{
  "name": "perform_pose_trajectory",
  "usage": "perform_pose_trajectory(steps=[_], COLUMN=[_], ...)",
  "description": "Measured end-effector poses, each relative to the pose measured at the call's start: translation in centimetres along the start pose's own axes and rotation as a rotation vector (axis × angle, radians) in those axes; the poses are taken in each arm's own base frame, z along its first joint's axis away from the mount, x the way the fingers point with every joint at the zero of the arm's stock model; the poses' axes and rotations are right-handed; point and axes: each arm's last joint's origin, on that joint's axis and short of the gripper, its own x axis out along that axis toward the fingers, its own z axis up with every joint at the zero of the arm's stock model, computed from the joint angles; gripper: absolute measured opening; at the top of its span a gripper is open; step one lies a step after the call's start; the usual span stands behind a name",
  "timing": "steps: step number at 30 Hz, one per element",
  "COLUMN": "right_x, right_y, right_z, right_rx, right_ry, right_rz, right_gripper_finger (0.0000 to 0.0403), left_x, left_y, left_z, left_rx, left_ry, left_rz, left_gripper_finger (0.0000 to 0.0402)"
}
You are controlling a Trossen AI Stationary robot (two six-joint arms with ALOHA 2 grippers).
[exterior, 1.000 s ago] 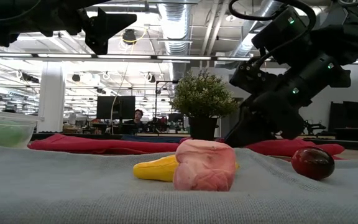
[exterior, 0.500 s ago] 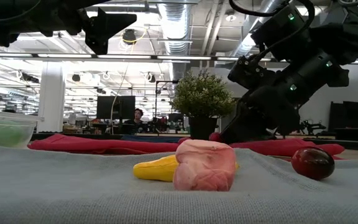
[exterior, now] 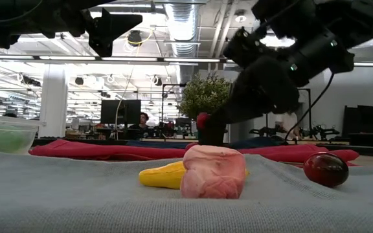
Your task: Pick and placing Produce into tupperware
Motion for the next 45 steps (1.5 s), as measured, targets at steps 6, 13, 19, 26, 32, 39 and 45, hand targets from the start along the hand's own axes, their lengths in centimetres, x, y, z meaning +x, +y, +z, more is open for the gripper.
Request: perform_pose_trajectory(steps=[6,13,19,26,32,39,45], right_x=[0.0,-2.0,-3.1,-3.2,-3.2,-3.3,-3.5], right_y=[-0.2,-0.7,-0.9,-0.8,-0.8,-0.6,0.1], right_z=[2.0,5.3,7.9,8.5,8.6,8.6,8.5], right_rx=[-0.027,-0.016,0.017,0.005,0.009,0.006,-0.004], right_ry=[-0.057,-0.181,-0.291,-0.313,-0.328,-0.322,-0.325], right_rz=[-0.058,-0.114,-0.097,-0.075,-0.074,-0.066,-0.047], right_gripper_finger=[0.0063,0.0063,0.0063,0.0063,0.0063,0.0063,0.0063], left_x=[0.0,0.0,0.0,0.8,1.9,3.5,4.2], left_y=[0.0,0.0,0.1,-0.2,-0.5,-0.9,-1.0], left_z=[-0.1,-0.1,-0.1,0.7,0.1,-0.2,-0.4], left_rx=[0.002,0.004,-0.004,-0.036,-0.012,0.034,0.053], left_ry=[0.007,0.012,0.004,-0.014,0.011,0.026,0.087], left_rz=[0.001,0.003,0.029,0.029,0.044,0.058,0.103], left_gripper_finger=[0.0251,0.0251,0.0251,0.0251,0.0251,0.0251,0.0242])
